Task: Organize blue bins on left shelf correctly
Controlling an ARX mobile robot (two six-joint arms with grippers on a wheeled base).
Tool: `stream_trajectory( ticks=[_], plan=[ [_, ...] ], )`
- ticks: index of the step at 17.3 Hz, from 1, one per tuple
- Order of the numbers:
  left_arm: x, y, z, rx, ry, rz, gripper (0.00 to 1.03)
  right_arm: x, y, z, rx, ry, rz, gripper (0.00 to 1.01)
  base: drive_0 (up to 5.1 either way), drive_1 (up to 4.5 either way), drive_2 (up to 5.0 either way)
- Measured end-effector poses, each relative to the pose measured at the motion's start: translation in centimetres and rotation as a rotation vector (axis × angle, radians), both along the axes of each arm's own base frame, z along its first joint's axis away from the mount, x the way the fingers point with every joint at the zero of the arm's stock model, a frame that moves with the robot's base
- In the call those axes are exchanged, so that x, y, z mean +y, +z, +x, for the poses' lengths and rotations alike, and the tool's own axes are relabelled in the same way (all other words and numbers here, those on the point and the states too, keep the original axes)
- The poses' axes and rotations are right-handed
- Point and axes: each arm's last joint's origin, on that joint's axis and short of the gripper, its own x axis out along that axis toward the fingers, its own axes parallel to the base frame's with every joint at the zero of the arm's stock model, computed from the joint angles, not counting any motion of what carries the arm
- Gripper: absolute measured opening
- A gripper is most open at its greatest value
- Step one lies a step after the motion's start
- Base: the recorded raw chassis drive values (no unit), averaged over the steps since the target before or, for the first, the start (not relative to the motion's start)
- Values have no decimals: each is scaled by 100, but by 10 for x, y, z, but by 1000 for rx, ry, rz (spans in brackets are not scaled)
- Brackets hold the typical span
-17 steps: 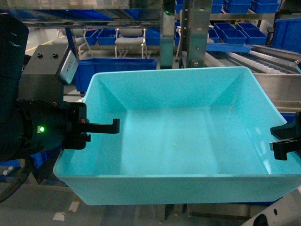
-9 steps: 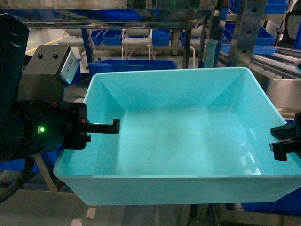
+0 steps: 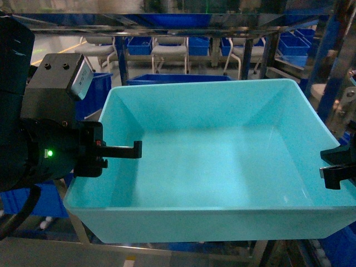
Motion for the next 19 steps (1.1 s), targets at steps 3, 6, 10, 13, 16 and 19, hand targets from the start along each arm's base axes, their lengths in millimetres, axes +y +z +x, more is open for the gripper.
stream_trajectory(
  ticks=[3,6,10,13,16,19],
  plan=[
    [0,0,0,0,0,0,2,0,0,0,3,0,0,3,-452,412,30],
    [0,0,0,1,0,0,2,0,0,0,2,1,0,3,-455,406,32],
    [2,0,0,5,1,-1,2,2,0,0,-1,7,1,3,-347,296,26],
    [1,0,0,3,2,-1,2,3,0,0,-3,10,0,3,-24,-24,-24],
    [0,0,0,0,0,0,2,1,0,0,2,2,-2,3,-36,-36,-36],
    [0,0,0,0,1,1,2,1,0,0,2,2,-1,3,-24,-24,-24]
  ],
)
